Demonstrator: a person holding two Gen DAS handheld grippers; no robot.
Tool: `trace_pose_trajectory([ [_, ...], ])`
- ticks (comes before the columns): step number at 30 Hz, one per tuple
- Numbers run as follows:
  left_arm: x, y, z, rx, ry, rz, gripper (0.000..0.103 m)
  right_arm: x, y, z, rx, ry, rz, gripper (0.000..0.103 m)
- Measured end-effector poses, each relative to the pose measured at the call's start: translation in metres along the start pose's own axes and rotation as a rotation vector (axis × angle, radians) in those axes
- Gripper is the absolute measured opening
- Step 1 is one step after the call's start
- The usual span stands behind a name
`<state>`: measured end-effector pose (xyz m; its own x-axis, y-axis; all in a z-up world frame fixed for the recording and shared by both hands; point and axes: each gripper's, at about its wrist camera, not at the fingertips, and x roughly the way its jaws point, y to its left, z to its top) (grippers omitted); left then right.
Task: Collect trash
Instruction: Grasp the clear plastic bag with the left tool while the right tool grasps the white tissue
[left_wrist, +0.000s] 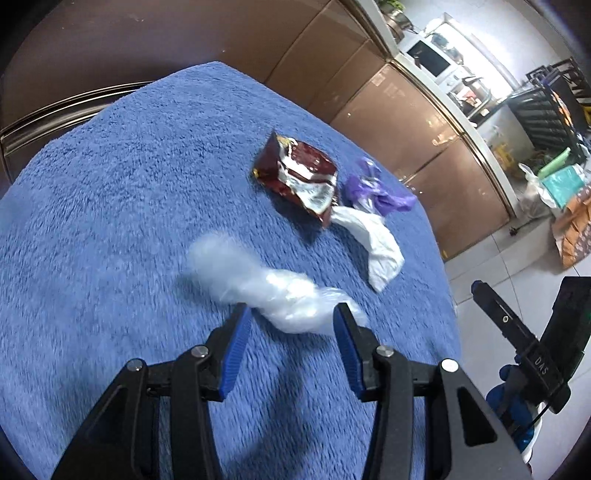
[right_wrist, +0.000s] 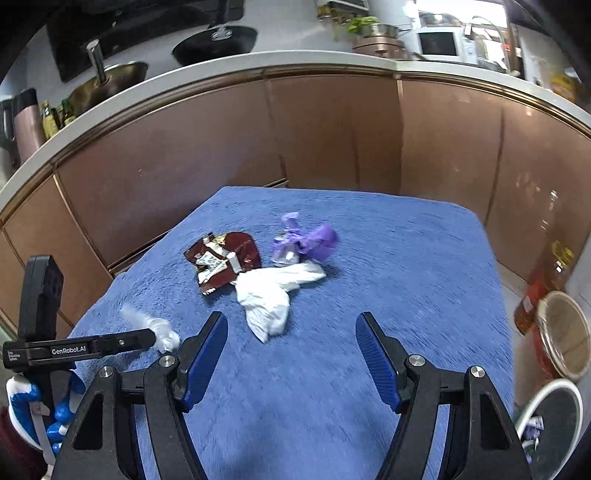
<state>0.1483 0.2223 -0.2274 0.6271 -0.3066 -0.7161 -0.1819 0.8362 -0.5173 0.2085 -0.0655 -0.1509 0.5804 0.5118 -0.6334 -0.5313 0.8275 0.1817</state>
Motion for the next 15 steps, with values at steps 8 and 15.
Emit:
trace_pose_trajectory([
  [8,0.02,0.002,0.022,-0.011,0.01,0.009,0.044,0.053,0.025,0.019,-0.126,0.032,0.091,0.07],
  [15,0.036,0.002,0.039,-0.026,0.011,-0.004,0.044,0.096,0.026,0.021,-0.168,0.083,0.106,0.07],
])
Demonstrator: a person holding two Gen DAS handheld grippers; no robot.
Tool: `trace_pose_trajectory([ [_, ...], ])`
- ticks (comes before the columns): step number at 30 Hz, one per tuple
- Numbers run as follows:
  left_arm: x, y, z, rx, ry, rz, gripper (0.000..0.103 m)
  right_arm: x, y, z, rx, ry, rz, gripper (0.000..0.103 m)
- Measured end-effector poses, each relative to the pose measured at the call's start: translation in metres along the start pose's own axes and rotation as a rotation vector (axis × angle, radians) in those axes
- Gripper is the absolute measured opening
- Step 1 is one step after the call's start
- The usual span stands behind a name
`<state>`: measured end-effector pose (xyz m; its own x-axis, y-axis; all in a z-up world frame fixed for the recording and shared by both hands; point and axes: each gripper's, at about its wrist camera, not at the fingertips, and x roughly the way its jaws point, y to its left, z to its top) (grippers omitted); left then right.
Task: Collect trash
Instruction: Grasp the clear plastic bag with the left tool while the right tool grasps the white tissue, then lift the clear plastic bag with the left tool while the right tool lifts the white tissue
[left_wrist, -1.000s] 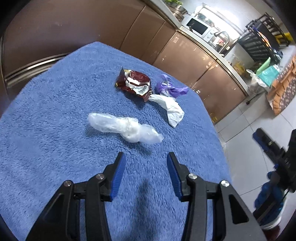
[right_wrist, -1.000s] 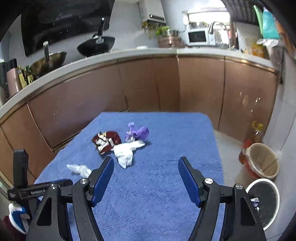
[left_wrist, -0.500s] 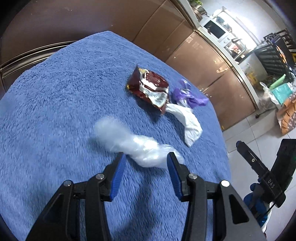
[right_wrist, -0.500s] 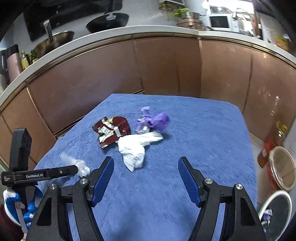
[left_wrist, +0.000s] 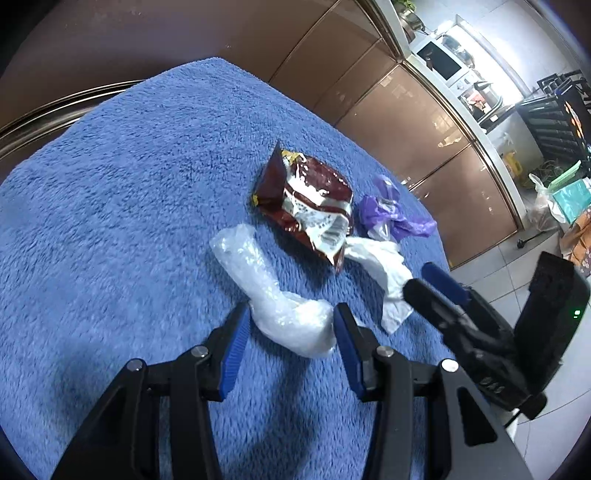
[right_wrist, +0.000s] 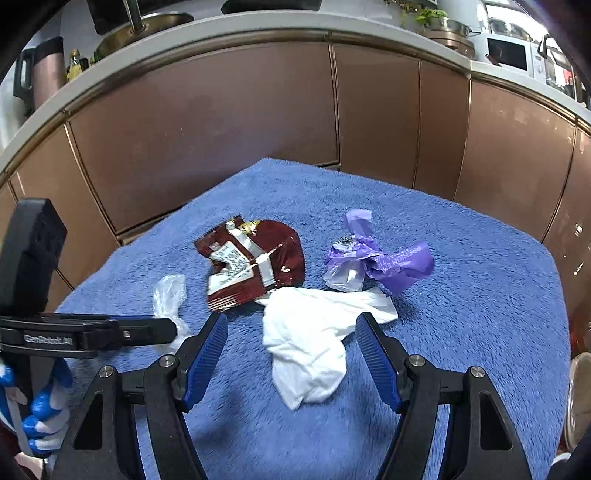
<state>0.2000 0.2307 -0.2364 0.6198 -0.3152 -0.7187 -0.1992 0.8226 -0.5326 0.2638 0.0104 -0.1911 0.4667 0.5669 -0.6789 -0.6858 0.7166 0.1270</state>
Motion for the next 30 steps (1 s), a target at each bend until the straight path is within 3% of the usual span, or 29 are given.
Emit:
trace_pose_trajectory([
  [12,0.016,-0.008,0.008,0.066,-0.043,0.028,0.044,0.031,-0.016,-0.001,0.004,0.062,0.028,0.069],
  [24,0.02,-0.011,-0.002,0.094,-0.107,0.025,0.041,0.032,-0.036,-0.003,0.089,0.087,0.046,0.035],
  [26,0.019,-0.01,-0.003,0.091,-0.108,0.022,0.04,0.029,-0.037,-0.004,0.092,0.08,0.045,0.019],
  [30,0.013,-0.009,-0.008,0.079,-0.104,0.013,0.035,0.019,-0.034,-0.006,0.085,0.055,0.046,0.013],
])
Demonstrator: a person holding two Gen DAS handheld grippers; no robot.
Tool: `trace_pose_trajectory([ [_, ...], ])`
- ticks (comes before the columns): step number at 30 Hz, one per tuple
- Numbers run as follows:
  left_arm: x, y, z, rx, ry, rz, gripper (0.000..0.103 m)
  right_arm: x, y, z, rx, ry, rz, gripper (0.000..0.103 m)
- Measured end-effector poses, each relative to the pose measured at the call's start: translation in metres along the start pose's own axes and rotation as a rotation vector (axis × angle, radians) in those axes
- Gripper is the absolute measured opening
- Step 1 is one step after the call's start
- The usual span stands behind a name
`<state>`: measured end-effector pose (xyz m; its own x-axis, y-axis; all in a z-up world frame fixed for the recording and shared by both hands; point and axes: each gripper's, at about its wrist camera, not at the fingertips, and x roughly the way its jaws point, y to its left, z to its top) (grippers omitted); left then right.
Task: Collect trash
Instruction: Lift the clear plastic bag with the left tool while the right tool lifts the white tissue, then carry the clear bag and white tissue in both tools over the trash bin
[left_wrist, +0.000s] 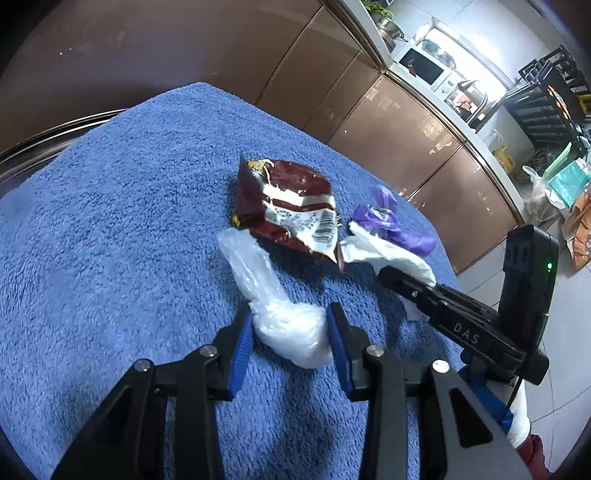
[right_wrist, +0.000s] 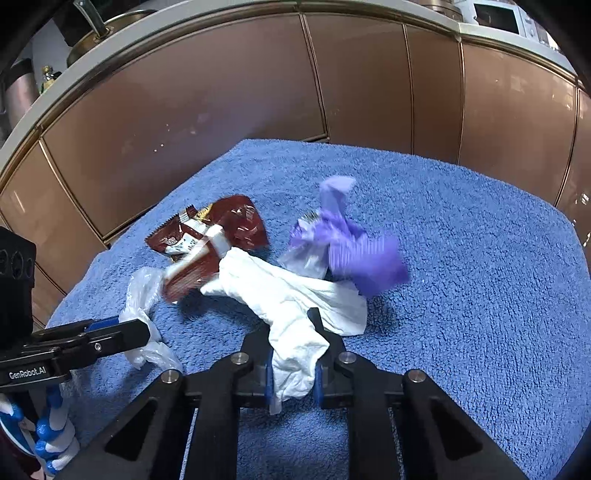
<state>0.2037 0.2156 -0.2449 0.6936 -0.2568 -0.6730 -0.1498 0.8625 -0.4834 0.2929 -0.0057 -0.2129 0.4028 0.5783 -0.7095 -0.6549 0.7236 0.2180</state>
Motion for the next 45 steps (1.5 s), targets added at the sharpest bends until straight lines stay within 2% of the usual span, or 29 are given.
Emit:
trace_pose_trajectory([
  [12,-0.049,-0.011,-0.028,0.049,-0.021,0.007,0.034,-0.064,0.022,-0.036,0.009,-0.045,0.009,0.012],
  [27,-0.125,-0.077,-0.07,0.26,-0.103,-0.017,0.034,-0.163,0.041,-0.075,0.072,-0.142,-0.09,0.012],
  [33,-0.15,-0.091,-0.088,0.337,-0.118,-0.009,0.034,-0.197,0.042,-0.093,0.112,-0.178,-0.123,0.012],
  [45,-0.168,-0.135,-0.111,0.455,-0.126,-0.003,0.034,-0.237,0.042,-0.111,0.148,-0.263,-0.15,0.012],
])
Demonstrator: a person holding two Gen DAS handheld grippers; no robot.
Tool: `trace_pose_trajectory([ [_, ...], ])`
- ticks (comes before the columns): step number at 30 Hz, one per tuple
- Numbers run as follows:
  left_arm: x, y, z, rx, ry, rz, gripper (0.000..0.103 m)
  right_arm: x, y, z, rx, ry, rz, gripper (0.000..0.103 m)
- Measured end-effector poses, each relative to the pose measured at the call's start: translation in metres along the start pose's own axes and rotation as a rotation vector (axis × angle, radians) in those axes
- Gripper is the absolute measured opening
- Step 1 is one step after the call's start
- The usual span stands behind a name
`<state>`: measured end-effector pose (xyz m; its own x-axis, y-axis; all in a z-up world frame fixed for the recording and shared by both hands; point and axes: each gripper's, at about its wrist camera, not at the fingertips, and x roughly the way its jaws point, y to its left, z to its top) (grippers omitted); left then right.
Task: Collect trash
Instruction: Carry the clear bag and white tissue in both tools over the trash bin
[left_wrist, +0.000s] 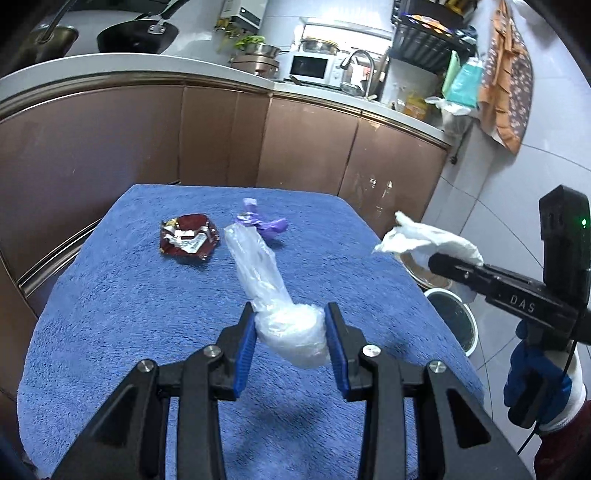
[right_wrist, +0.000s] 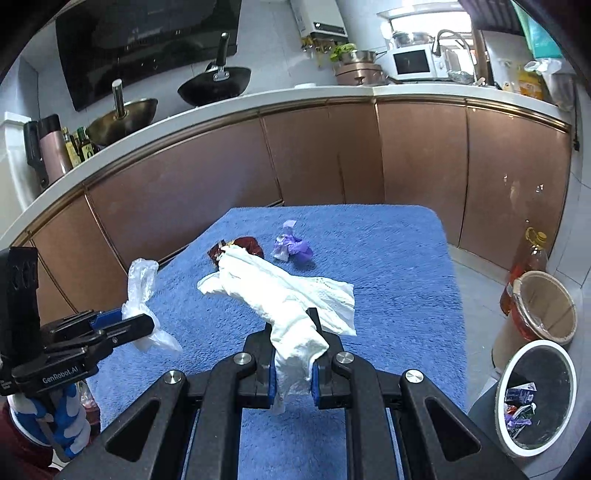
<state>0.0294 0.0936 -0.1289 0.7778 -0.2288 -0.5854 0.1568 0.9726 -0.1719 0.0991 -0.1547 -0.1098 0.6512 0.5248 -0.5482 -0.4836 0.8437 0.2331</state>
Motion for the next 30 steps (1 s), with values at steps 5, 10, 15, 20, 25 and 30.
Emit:
trace_pose_trajectory([
  [5,0.006,-0.026,0.008,0.046,0.018,-0.022,0.034,-0.02,-0.016,-0.006,0.036,-0.044,-0.018,0.012],
  [10,0.019,-0.057,0.021,0.087,0.042,-0.076,0.034,-0.04,-0.04,-0.011,0.084,-0.091,-0.051,0.012],
  [15,0.045,-0.104,0.038,0.149,0.08,-0.163,0.034,-0.06,-0.071,-0.02,0.146,-0.138,-0.111,0.012],
  [20,0.085,-0.164,0.053,0.225,0.135,-0.253,0.034,-0.075,-0.114,-0.034,0.231,-0.167,-0.207,0.012],
  [25,0.13,-0.226,0.064,0.312,0.179,-0.325,0.034,-0.085,-0.16,-0.053,0.319,-0.171,-0.323,0.012],
  [30,0.183,-0.283,0.07,0.374,0.243,-0.392,0.034,-0.091,-0.212,-0.071,0.42,-0.153,-0.443,0.013],
])
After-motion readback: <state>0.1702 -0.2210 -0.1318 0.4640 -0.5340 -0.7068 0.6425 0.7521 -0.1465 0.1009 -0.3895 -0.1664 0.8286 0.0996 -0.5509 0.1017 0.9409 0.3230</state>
